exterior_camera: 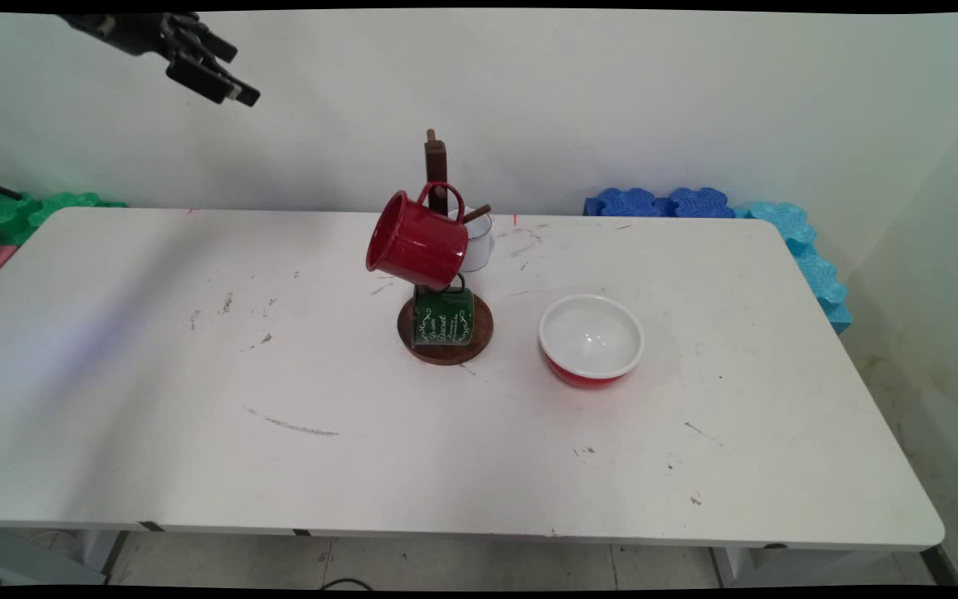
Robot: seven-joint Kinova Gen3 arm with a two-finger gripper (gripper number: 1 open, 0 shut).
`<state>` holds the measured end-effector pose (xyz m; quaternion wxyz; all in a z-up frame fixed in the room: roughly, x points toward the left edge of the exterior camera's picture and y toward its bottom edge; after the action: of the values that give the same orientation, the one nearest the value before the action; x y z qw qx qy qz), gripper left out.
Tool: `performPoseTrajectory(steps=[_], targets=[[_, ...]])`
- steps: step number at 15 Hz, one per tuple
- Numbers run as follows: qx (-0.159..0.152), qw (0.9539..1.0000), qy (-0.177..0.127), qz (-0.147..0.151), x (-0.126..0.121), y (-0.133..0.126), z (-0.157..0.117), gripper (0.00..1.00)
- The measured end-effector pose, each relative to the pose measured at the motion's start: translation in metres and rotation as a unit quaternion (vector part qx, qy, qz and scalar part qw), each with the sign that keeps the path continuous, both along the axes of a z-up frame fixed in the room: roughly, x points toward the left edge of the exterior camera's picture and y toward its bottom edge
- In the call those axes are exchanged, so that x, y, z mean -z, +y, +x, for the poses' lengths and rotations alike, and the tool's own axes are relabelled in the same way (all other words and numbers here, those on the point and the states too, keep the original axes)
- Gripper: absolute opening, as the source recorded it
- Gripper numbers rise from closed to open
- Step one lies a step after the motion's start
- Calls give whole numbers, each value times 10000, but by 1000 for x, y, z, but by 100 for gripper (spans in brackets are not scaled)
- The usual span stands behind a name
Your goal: Pick up the red mug from the rack
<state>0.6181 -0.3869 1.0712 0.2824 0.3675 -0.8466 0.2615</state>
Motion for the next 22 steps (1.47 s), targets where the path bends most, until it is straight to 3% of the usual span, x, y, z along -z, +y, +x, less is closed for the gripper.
performPoseTrajectory(steps=[13,22], targets=[[239,9968,592,478,13,54,-49,100],[542,9898,1049,792,15,96,-87,100]])
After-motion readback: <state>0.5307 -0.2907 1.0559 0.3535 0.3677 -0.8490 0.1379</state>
